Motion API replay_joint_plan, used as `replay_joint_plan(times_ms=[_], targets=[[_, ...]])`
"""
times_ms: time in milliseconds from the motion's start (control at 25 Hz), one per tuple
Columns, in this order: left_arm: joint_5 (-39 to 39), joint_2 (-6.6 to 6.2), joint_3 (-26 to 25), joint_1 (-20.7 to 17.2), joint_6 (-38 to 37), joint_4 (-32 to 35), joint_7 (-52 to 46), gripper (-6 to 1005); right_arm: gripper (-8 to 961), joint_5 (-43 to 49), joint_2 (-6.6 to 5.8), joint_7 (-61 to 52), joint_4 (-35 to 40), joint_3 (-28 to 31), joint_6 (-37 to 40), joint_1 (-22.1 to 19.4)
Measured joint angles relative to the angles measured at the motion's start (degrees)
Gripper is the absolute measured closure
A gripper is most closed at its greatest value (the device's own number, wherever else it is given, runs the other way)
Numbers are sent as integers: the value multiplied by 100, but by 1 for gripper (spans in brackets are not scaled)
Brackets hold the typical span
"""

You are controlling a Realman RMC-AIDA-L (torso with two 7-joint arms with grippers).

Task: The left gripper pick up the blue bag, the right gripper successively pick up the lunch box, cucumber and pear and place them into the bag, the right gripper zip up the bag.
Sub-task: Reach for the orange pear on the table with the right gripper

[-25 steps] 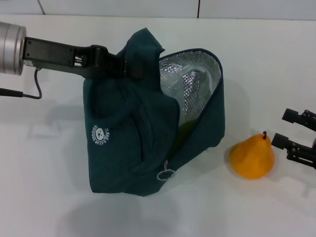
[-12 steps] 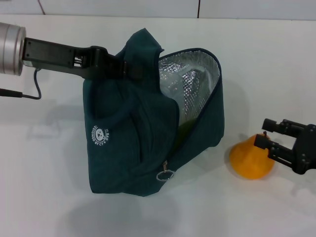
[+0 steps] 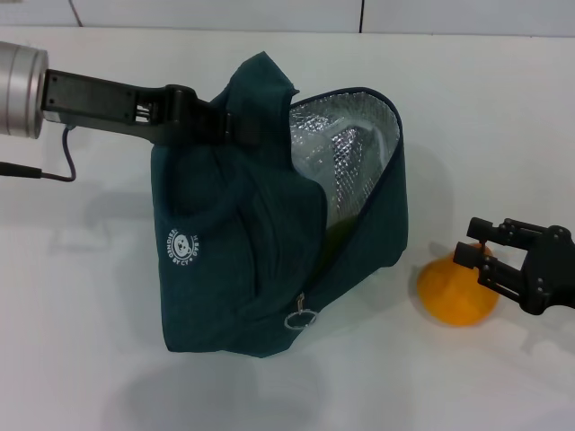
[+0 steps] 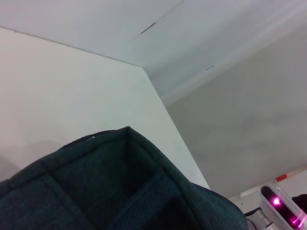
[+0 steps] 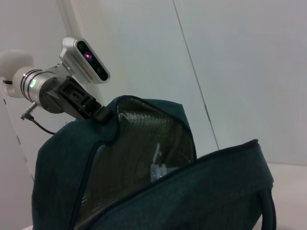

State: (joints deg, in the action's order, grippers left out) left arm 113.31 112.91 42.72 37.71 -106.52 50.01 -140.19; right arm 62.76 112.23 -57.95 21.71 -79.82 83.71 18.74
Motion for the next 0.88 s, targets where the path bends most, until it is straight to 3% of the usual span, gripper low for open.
replay_joint_plan(times_ms=[400, 640, 760, 880], targets=[[1, 2, 8, 25, 0, 0, 8, 960, 546, 0, 10, 34, -28, 2, -138, 102], [0, -1, 8, 28, 0, 0, 9, 960, 756, -1, 9, 43, -24, 3, -140, 111], [-1, -4, 9, 40, 0, 0, 9, 960, 912, -1, 9, 45, -14, 3, -140, 95], [-2, -5, 8, 46, 0, 0, 9, 959, 915, -6, 4, 46, -18, 2, -130, 90]])
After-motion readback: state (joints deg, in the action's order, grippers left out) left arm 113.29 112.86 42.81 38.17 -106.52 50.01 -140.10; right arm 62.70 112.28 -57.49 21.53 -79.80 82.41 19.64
